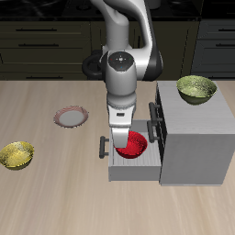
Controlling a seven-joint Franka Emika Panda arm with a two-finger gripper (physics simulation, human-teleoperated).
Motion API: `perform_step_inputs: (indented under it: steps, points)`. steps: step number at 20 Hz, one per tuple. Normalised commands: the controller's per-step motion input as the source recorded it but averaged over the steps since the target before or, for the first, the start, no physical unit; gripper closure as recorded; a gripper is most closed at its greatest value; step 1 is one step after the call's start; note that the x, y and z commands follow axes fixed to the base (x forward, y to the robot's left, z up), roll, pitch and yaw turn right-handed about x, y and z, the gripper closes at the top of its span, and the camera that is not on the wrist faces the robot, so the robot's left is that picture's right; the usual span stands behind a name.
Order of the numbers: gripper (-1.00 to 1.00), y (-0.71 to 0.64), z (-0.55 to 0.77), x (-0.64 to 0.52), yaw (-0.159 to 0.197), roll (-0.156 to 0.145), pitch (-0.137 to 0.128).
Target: Place the red bowl on the plate
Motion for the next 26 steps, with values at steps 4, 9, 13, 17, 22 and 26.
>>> perform_step_inputs:
  steps: [4, 9, 13, 17, 22, 26]
  points:
    - [-1.0, 0.02, -0.22, -0.02, -0.014, -0.001, 0.025]
    - [-1.0, 0.0, -0.32, -0.04, -0.026, -0.015, 0.063]
    - [-1.0, -0.01, -0.25, -0.07, -0.045, -0.025, 0.064]
    - [1.0, 0.0, -0.13, -0.08, -0.161, -0.042, 0.096]
    - [1.0, 0.01, 0.01, -0.06, 0.012, 0.017, 0.029]
    - [1.0, -0.02, 0.2, -0.07, -0.021, 0.008, -0.015]
